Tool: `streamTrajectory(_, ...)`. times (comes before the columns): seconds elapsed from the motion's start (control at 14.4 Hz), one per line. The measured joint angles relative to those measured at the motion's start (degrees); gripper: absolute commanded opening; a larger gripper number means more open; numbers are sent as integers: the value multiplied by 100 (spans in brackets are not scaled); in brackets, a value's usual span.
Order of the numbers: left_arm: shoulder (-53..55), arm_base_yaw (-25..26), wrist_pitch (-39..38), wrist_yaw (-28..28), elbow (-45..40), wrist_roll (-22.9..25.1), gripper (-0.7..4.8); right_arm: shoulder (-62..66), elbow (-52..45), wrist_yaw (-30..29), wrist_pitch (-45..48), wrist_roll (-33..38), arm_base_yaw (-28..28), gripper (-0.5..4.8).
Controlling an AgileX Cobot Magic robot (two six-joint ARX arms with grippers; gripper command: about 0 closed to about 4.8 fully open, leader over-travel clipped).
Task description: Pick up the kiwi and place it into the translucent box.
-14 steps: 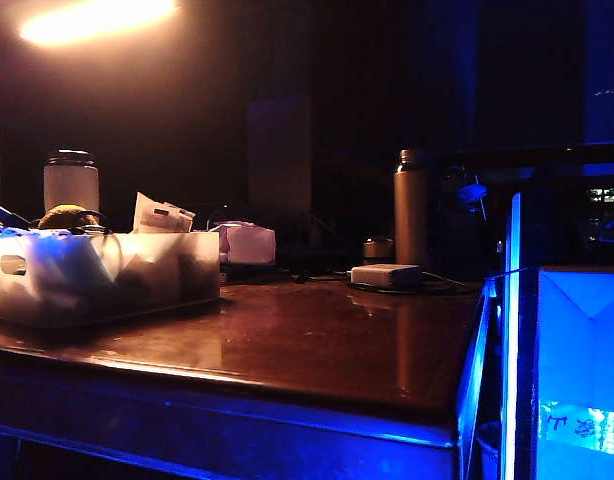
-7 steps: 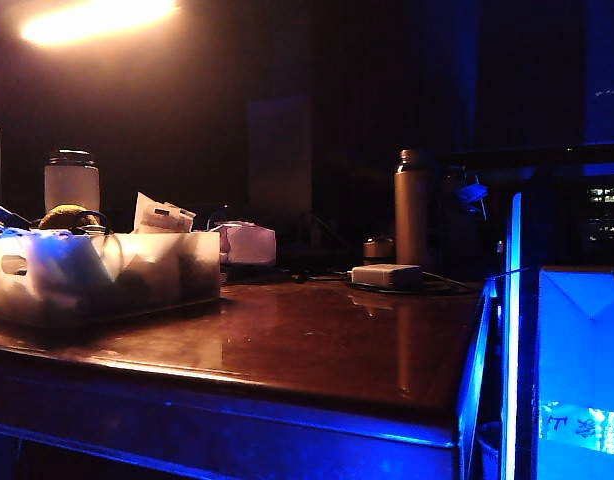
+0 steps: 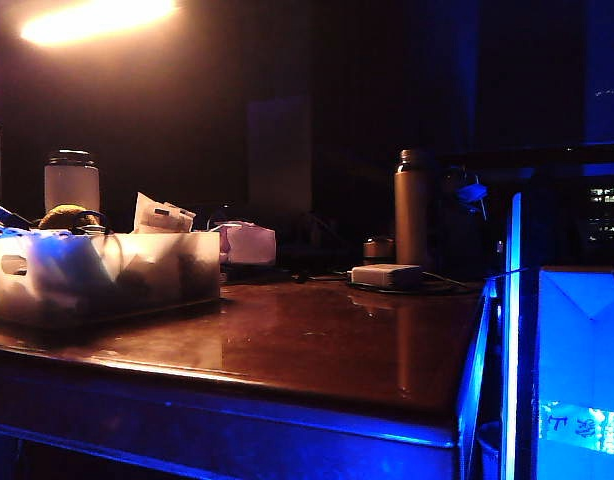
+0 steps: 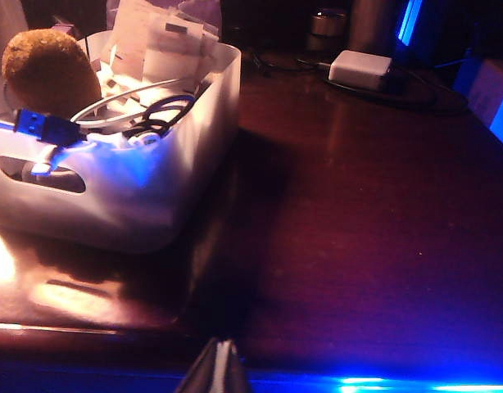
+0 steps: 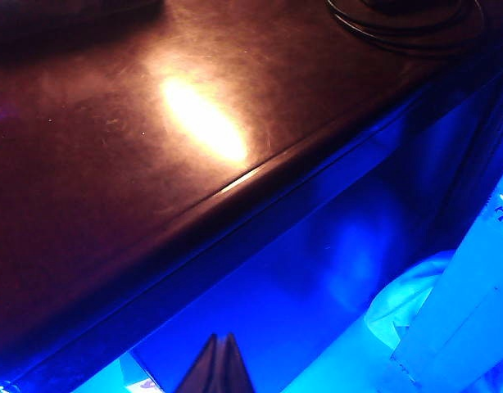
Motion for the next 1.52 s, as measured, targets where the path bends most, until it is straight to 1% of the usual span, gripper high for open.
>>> streamTrajectory(0.49, -114, 11, 2, 0, 0, 0, -3, -79, 0, -2, 0, -2, -15, -6)
streamTrajectory(0.55, -111, 116, 2, 7, 0, 0, -3, -142, 0, -13, -2, -2, -114, -6)
streamTrajectory(0.76, -151, 599, 9, -28, -7, 0, -3, -505, 0, -11, -2, 0, -719, -6)
streamTrajectory(0.9, -151, 789, 7, -50, -7, 0, -3, -835, -4, -4, 33, 0, -1016, -6)
streamTrajectory(1.04, -151, 820, 9, -50, -7, 0, -3, -815, -103, -7, 280, 2, -1235, -6)
streamTrajectory(1.52, -153, 820, 9, -48, -7, 0, -3, -815, -103, -11, 282, 2, -1810, -6)
